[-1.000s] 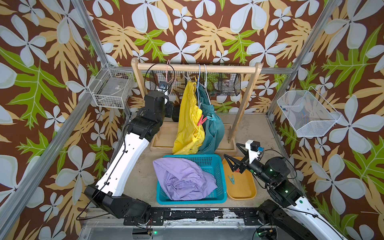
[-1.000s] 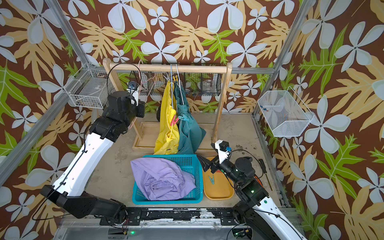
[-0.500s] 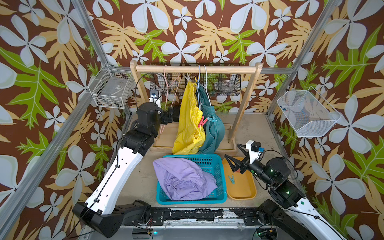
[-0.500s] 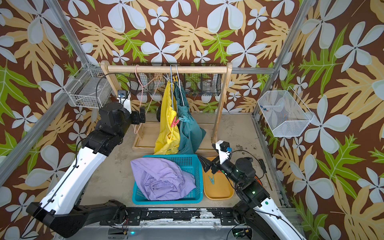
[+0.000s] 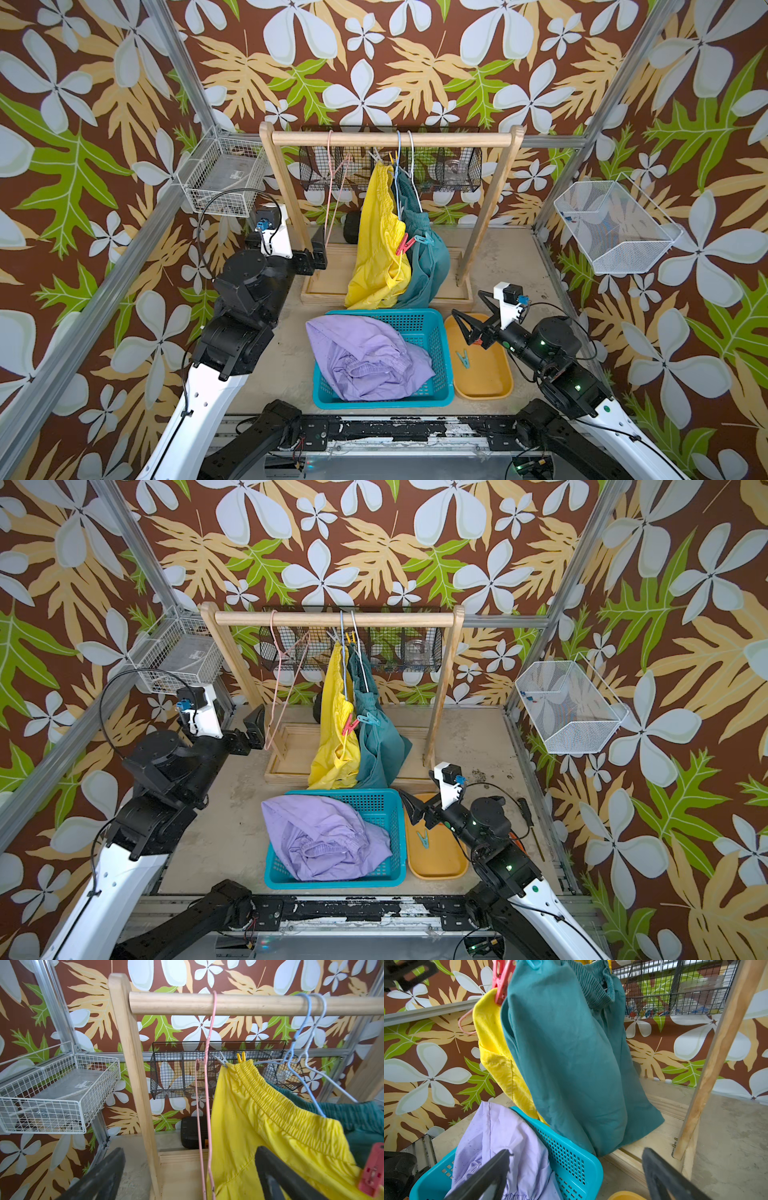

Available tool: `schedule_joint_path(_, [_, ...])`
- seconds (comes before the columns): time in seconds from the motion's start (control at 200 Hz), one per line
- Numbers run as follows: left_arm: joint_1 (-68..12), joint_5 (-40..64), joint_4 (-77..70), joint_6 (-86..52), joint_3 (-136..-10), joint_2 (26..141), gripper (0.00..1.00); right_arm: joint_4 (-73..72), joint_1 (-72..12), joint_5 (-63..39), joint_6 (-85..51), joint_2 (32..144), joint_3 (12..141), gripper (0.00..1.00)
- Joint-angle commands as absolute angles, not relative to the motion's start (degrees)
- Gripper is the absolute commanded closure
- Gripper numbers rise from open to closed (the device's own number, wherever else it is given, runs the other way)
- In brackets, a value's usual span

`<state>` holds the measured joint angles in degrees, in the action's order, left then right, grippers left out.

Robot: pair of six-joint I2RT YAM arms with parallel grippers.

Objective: Remove the clothespins securing shorts to the hanger
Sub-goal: Place the hanger on the clothesline, then pick up the hanger from the clothesline.

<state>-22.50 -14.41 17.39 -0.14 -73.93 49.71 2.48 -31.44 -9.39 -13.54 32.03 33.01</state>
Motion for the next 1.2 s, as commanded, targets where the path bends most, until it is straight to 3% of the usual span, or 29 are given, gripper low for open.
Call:
schedule_joint_path(0.0, [-22.41,-9.49,17.27,-0.77,-73.38,47.91,0.00,2.23,-31.47,-9.37,-15.74,33.75,33.68,0.00])
schedule_joint_path(0.621, [-23.84,8.02,14.51,-9.30,-67.85,43.94,0.10,-8.52,-31.38,-20.57,-20.92,33.42,33.22,0.00])
schedule_joint_path(0.946, [-42.27,-7.68,14.85,-5.92,-70.05,48.42,0.11,-8.33,-31.37,-20.13,-20.68,33.51,33.00,0.00])
schedule_joint_path(1.106, [-52.90,-20.08,14.89,-3.07,-70.49,52.28,0.10,-6.68,-31.38,-19.45,-19.32,33.09,34.14,0.00])
schedule_joint_path(1.196, [-54.83,-21.31,13.99,-2.85,-69.85,54.31,0.09,-5.83,-31.38,-19.01,-18.81,33.10,34.45,0.00])
